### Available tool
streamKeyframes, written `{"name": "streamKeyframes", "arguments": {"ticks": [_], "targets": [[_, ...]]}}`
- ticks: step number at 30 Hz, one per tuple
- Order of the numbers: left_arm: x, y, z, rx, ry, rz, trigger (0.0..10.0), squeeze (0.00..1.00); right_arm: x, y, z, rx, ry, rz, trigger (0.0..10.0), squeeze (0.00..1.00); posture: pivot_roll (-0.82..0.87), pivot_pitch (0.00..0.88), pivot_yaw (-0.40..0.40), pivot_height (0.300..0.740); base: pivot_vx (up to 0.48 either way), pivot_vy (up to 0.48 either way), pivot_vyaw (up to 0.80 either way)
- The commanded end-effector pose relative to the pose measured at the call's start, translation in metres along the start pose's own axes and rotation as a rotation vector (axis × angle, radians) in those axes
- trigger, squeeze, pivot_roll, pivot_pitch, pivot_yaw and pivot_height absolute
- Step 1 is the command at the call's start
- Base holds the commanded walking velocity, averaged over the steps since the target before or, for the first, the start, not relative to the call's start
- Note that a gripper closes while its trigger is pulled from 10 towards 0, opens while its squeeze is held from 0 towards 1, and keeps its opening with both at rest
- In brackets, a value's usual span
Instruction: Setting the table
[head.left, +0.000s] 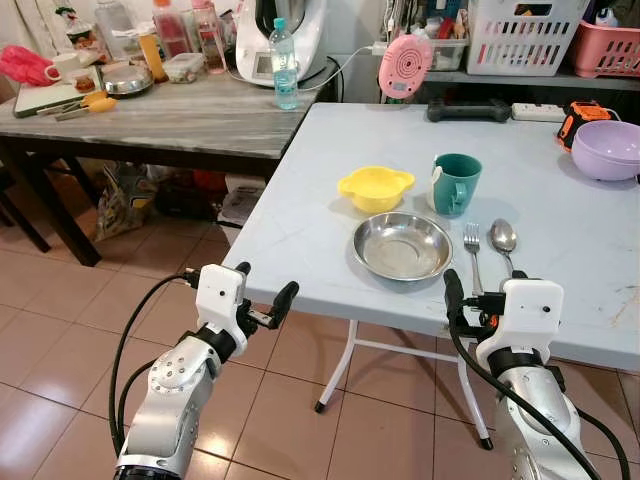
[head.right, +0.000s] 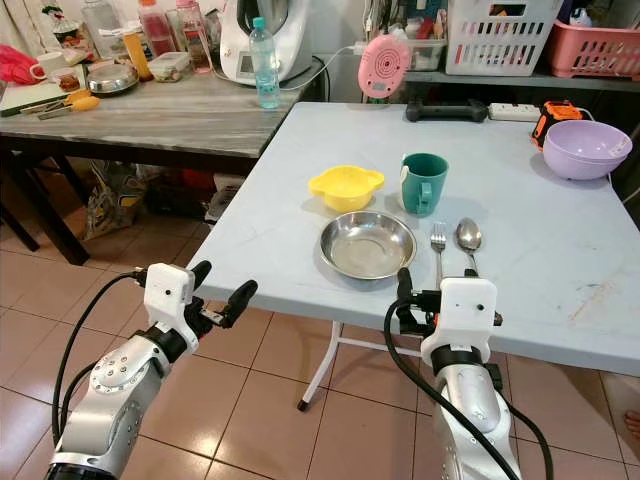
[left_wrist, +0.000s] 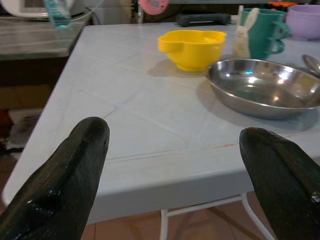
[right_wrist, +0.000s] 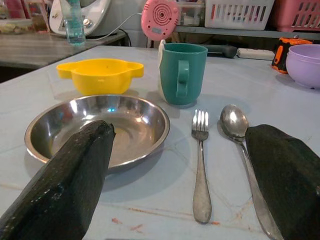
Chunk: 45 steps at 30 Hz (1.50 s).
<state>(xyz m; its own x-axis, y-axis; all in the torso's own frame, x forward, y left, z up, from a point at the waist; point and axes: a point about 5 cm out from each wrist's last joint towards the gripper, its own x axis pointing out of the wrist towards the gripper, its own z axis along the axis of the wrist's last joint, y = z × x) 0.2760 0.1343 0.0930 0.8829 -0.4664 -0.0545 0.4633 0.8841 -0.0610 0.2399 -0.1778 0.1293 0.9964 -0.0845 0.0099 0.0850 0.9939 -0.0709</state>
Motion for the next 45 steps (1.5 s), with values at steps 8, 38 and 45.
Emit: {"name": "streamKeyframes", "arguments": {"ticks": [8,38,45], "targets": [[-0.002,-0.002,0.001,0.006,0.000,-0.022,10.0,0.00,0.001,0.001,0.000,0.008,0.002,0.004,10.0,0.00,-0.18,0.000,0.075,0.740,0.347,0.000,0.00],[-0.012,-0.011,-0.007,-0.011,0.064,-0.174,10.0,0.00,-0.003,0.003,-0.003,0.001,0.021,0.009,10.0,0.00,-0.18,0.010,0.070,0.740,0.215,0.000,0.00],[-0.025,-0.015,-0.004,-0.026,0.102,-0.295,10.0,0.00,-0.002,0.009,-0.004,0.019,0.043,0.034,10.0,0.00,-0.18,0.020,0.065,0.740,0.000,0.000,0.00]]}}
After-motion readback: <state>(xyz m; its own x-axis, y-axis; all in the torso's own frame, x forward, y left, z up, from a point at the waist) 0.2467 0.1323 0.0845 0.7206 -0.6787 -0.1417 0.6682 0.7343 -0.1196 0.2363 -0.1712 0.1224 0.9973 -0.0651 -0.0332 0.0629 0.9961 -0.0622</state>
